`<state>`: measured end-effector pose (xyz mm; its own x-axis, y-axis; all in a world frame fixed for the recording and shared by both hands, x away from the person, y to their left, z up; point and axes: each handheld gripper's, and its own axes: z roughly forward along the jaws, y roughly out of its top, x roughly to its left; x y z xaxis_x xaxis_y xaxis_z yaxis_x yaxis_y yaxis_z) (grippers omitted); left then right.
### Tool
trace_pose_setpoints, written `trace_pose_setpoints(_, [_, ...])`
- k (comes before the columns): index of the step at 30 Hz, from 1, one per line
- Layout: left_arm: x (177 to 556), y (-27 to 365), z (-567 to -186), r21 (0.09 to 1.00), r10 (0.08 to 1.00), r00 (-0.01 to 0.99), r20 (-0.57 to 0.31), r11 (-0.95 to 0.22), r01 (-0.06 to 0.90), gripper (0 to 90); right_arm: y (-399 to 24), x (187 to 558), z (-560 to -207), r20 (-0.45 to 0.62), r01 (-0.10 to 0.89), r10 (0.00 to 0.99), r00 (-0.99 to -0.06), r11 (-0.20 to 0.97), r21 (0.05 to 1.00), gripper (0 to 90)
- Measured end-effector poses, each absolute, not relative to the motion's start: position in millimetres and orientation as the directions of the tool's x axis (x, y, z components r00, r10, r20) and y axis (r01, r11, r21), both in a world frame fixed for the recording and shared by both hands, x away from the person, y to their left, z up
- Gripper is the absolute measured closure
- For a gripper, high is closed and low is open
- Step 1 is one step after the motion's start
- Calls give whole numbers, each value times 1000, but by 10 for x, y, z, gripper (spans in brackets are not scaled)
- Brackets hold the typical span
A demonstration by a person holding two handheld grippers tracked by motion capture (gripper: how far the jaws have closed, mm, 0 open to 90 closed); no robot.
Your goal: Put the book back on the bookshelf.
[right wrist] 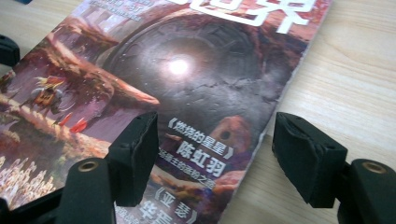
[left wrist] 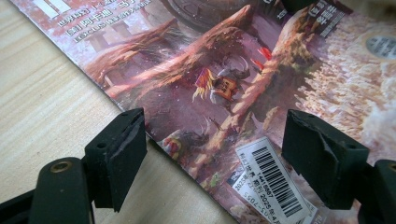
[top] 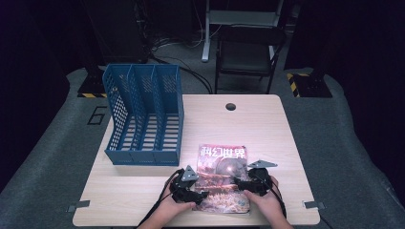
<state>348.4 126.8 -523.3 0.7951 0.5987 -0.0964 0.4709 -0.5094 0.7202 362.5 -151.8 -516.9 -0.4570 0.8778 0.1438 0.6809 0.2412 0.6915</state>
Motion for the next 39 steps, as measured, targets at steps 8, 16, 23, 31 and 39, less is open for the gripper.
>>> trace_pose_setpoints(8, [3459, 1261, -5233, 720, 604, 792, -86, -512, 469, 217, -1528, 3619, -5164, 153, 692, 884, -442, 228, 685, 333])
trace_pose_setpoints(16, [3396, 1283, -5231, 718, 628, 775, -71, -507, 477, 219, -1528, 3631, -5145, 206, 719, 888, -411, 177, 672, 397])
trace_pose_setpoints(23, [3356, 1364, -5245, 728, 640, 765, -71, -491, 478, 219, -1439, 3621, -5137, 173, 712, 883, -436, 221, 666, 402])
trace_pose_setpoints(31, [3304, 1467, -5258, 735, 644, 759, -96, -468, 490, 225, -1329, 3630, -5114, 248, 763, 903, -352, 123, 635, 436])
trace_pose_setpoints(39, [3308, 1474, -5270, 744, 635, 767, -88, -470, 475, 225, -1292, 3590, -5119, 232, 759, 913, -334, 115, 641, 405])
